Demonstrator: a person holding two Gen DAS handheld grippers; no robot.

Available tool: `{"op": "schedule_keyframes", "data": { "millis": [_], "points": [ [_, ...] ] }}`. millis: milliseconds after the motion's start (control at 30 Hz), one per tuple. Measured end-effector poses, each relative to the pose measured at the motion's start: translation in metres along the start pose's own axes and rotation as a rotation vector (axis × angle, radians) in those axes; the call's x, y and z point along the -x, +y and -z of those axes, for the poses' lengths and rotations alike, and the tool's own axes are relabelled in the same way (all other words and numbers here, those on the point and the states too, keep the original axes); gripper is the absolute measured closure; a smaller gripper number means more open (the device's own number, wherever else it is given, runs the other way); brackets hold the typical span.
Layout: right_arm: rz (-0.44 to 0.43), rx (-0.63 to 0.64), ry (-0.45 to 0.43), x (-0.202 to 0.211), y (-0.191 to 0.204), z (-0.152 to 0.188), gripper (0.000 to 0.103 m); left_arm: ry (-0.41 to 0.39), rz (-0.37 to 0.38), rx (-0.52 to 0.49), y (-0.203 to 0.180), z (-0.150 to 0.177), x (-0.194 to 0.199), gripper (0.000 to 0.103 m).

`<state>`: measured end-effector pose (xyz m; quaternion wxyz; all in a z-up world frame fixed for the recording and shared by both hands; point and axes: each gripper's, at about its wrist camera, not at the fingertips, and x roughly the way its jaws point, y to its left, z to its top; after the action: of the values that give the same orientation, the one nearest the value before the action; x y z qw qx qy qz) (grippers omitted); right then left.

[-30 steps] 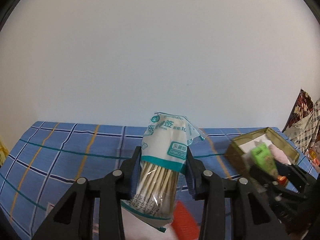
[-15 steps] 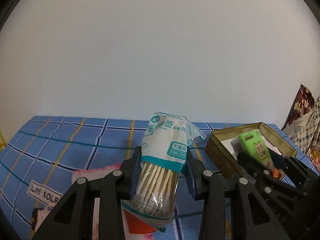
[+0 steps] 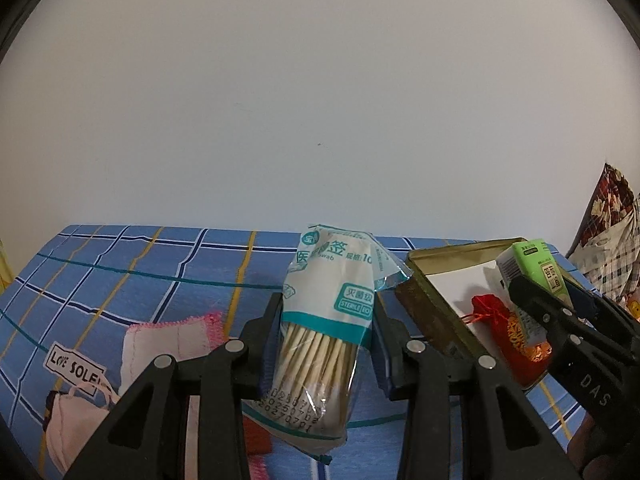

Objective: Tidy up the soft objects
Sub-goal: 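Carry the tissue pack and swab bag over the gold tin with both tools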

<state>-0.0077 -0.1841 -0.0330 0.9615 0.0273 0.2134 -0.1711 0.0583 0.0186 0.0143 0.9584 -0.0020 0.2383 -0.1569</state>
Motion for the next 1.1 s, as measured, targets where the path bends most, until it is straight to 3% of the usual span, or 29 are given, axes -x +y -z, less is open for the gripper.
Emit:
{"op": "schedule_keyframes", "data": {
  "millis": [600, 1100],
  "points": [
    [0.080, -0.015, -0.060, 0.026, -0.052, -0.007, 0.053, -0.013, 0.024, -0.030, -0.053, 0.011, 0.009, 0.061],
    [0.231, -0.097, -0.098, 0.038, -0.140, -0.017, 0.053, -0.053, 0.110, -0.072, -0.109, 0.000, 0.008, 0.061]
  ]
}}
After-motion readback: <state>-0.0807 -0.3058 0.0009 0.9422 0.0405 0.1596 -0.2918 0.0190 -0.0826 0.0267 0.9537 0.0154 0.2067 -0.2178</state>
